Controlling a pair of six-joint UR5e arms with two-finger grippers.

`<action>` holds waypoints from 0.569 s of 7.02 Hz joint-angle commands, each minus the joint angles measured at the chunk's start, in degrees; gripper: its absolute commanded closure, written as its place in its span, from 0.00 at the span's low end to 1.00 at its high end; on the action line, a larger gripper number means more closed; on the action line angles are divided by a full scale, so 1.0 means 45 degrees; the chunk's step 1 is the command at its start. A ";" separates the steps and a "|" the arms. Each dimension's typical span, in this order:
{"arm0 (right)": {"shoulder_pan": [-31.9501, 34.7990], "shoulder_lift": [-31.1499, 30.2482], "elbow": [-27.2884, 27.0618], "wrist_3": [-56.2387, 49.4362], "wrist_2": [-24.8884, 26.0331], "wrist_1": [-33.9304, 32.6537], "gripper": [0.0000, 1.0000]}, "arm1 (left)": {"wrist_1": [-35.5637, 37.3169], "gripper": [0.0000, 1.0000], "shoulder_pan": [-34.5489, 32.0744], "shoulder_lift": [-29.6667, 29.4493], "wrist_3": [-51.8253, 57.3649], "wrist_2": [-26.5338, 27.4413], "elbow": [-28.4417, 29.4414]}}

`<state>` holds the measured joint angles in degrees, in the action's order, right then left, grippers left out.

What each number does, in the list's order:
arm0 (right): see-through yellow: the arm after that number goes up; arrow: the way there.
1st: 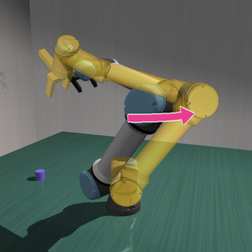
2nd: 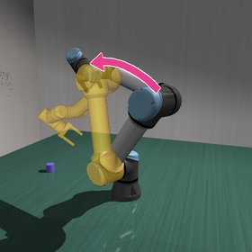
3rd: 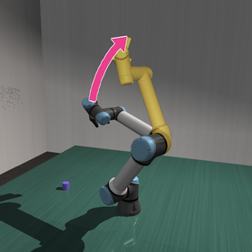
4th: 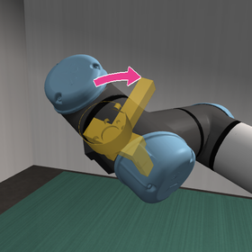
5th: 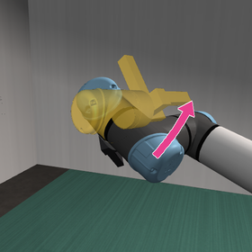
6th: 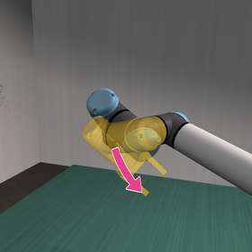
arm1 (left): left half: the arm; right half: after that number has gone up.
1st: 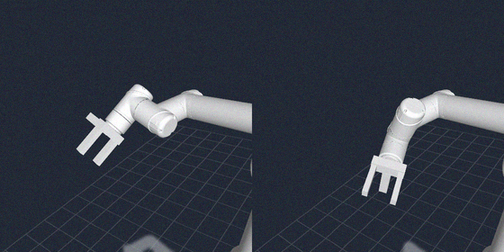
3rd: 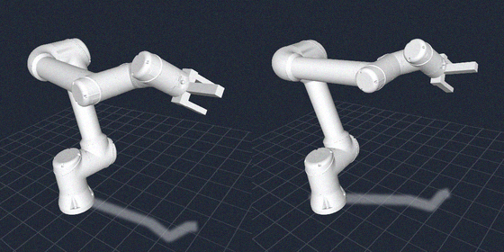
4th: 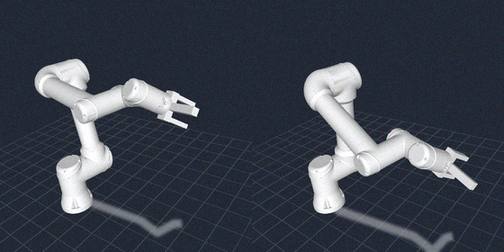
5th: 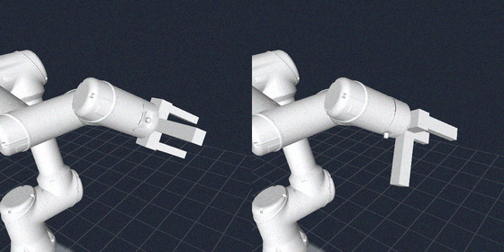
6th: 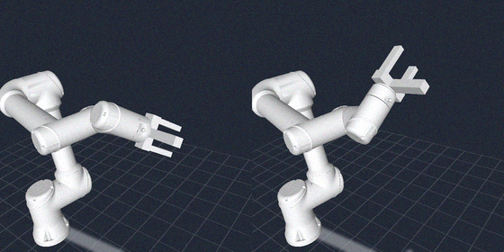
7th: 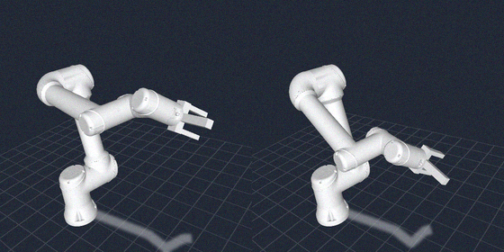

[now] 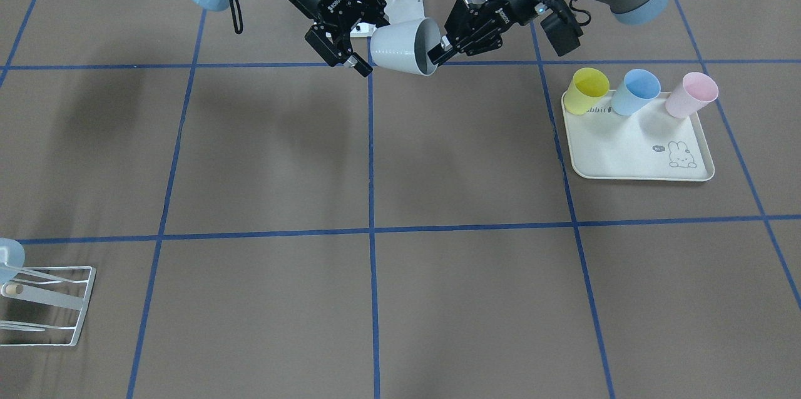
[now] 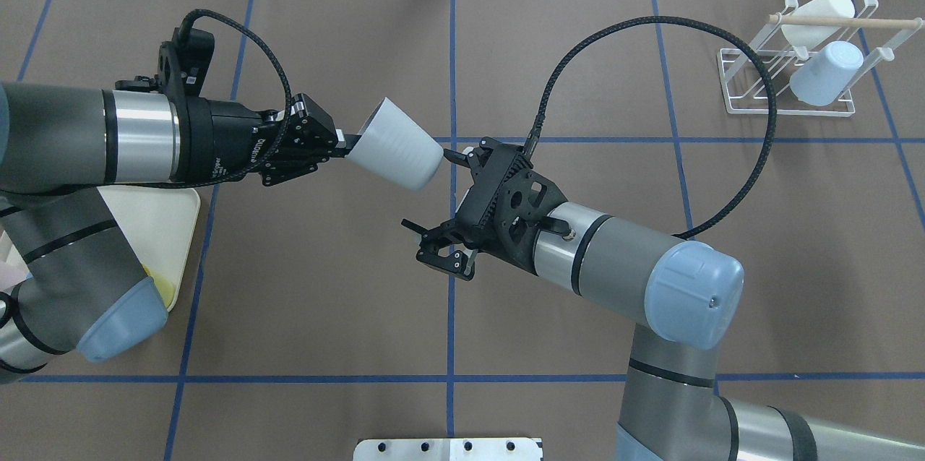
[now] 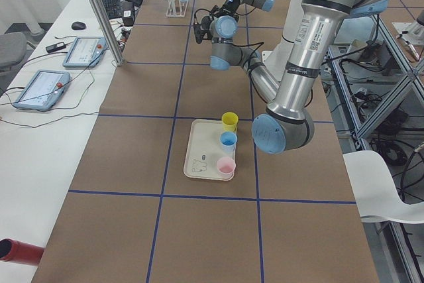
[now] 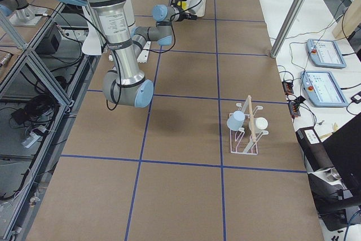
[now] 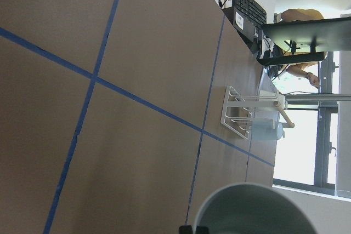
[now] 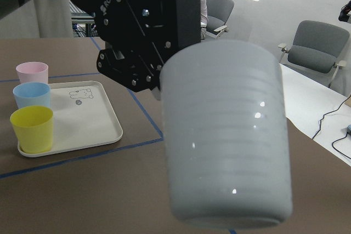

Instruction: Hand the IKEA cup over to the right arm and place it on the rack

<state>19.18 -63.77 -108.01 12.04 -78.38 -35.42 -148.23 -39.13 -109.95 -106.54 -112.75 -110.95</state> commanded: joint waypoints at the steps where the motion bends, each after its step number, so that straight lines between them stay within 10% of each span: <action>1: -0.0004 -0.0008 -0.0003 0.0000 0.0074 0.0000 0.00 | -0.0010 1.00 0.0216 -0.0039 0.0003 0.0036 -0.0012; 4: -0.0082 0.0011 -0.0042 0.0000 0.0074 0.0000 0.00 | -0.0010 1.00 0.0666 0.0039 0.0003 0.0485 0.0008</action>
<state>18.92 -63.73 -108.10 12.04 -78.05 -35.42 -148.27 -36.96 -109.94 -106.52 -111.26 -110.96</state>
